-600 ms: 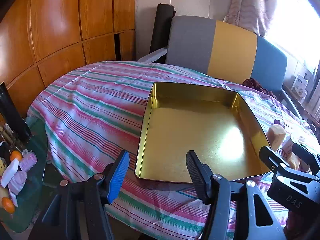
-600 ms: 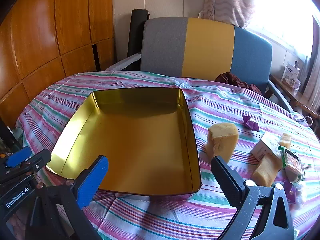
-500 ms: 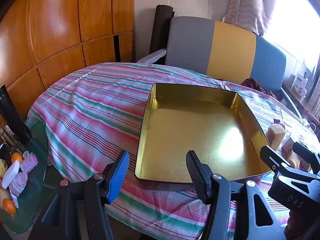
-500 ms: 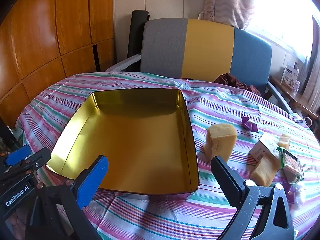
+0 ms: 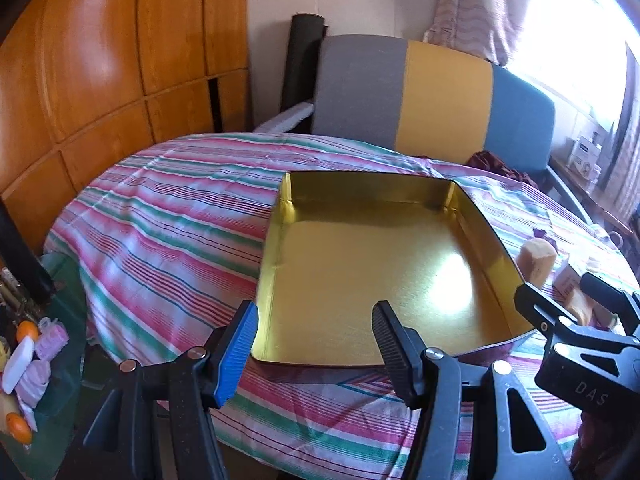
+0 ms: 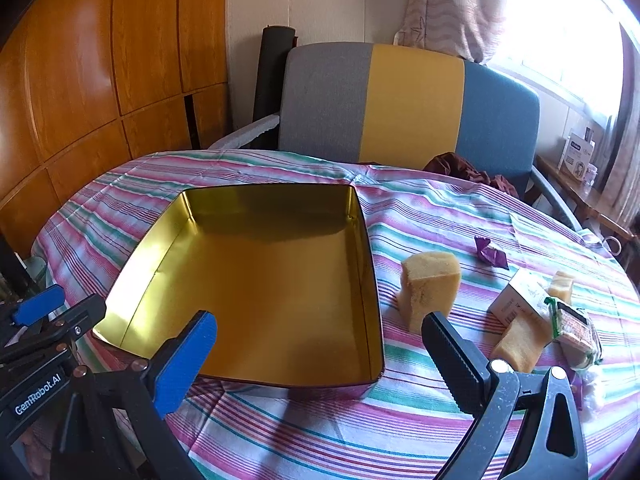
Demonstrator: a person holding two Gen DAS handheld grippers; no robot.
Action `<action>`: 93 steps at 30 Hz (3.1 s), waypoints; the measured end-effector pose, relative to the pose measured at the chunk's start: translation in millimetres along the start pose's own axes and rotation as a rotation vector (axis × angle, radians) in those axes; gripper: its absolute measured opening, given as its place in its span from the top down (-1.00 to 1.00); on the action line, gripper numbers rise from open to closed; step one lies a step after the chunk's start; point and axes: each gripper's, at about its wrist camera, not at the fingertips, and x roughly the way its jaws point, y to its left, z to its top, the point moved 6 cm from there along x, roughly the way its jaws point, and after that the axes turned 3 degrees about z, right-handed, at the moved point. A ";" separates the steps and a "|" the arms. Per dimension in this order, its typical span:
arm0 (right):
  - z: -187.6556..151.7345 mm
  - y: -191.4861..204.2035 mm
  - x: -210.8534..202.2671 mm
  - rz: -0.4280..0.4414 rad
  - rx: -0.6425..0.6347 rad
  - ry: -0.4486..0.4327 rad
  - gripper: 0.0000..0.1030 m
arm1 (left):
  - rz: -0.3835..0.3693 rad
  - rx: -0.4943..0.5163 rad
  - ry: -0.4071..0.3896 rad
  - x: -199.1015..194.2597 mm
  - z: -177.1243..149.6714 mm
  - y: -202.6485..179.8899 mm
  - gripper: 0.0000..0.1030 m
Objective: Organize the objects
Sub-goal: 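Move both tools from the gold tray toward the pile of items, then grasp the yellow sponge with the left tool while the right tool grasps the green box, then carry the yellow sponge over the gold tray and release it with the left tool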
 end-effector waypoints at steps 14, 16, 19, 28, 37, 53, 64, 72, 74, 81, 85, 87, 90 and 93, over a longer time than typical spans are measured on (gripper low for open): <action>-14.4 -30.7 -2.1 0.000 0.061 0.023 -1.00 | -0.277 0.002 0.104 14.9 -8.9 -38.8 -0.33; -18.7 -39.9 -3.6 0.001 0.081 0.032 -1.00 | -0.300 0.023 0.105 13.1 -7.0 -46.4 -0.37; -26.3 -58.7 -8.7 -0.005 0.105 0.048 -1.00 | -0.311 0.091 0.097 11.6 -0.4 -65.3 -0.37; -59.4 -156.0 -40.6 -0.123 0.185 0.100 -1.00 | -0.439 0.288 0.125 11.6 31.2 -150.8 -0.35; -80.4 -229.8 -70.5 -0.210 0.301 0.129 -1.00 | -0.505 0.570 0.161 46.5 46.4 -253.3 -0.37; -146.8 -262.9 -81.0 -0.042 0.031 0.591 -0.99 | -0.529 0.611 0.247 99.1 28.6 -288.0 -0.01; -164.7 -241.9 -51.7 -0.042 -0.176 0.742 -0.51 | -0.625 0.528 0.134 43.6 48.2 -264.3 0.00; -175.5 -242.4 -44.7 -0.072 -0.221 0.758 0.40 | -0.541 0.335 0.089 32.9 74.8 -165.6 0.00; -174.3 -243.9 -47.2 -0.081 -0.212 0.741 0.40 | -0.462 0.290 0.082 41.8 84.1 -127.2 0.00; -171.8 -255.4 -55.7 -0.092 -0.129 0.702 0.40 | -0.219 0.126 0.132 104.8 116.8 3.7 0.00; -173.3 -260.1 -58.9 -0.103 -0.108 0.703 0.40 | -0.198 0.136 0.155 133.9 119.1 8.8 0.00; -174.1 -262.5 -60.3 -0.111 -0.099 0.705 0.40 | -0.197 0.145 0.176 152.6 120.7 7.9 0.00; -175.5 -265.4 -62.7 -0.120 -0.091 0.709 0.40 | -0.172 0.158 0.208 177.2 123.6 5.7 -0.02; -177.0 -268.7 -64.7 -0.126 -0.080 0.715 0.40 | -0.136 0.133 0.235 194.0 126.4 5.5 -0.07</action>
